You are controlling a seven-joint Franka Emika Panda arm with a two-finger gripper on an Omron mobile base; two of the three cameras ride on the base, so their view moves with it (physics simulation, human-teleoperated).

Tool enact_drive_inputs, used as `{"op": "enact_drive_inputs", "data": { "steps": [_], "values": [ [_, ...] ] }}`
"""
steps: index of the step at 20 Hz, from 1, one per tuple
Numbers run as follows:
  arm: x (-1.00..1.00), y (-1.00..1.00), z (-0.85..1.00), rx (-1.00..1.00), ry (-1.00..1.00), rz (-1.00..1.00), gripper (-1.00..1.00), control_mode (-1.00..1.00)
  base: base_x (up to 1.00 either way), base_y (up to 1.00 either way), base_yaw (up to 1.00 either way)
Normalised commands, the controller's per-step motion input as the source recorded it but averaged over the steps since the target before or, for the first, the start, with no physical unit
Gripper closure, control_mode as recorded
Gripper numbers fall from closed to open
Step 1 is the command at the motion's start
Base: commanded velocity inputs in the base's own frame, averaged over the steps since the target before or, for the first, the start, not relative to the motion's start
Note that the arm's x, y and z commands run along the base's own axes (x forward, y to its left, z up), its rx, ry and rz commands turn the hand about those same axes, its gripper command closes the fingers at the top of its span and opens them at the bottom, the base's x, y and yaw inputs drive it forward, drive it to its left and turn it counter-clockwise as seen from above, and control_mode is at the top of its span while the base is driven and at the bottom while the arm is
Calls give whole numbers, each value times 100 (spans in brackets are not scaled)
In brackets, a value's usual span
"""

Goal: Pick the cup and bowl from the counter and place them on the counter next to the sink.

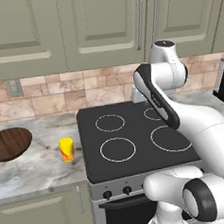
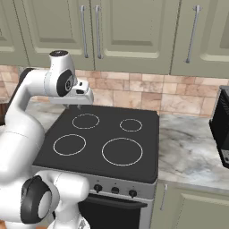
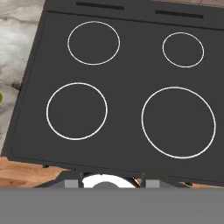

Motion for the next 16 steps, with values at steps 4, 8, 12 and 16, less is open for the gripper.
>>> {"op": "enact_drive_inputs", "data": {
  "steps": [4,8,12,16],
  "values": [
    [0,16,0,0,0,0,-100,-100,0,0,0],
    [-1,33,0,0,0,0,-100,-100,0,0,0],
    [-4,42,0,0,0,0,-100,-100,0,0,0],
    [-1,66,-1,0,0,0,-100,-100,0,0,0]
  ]
}}
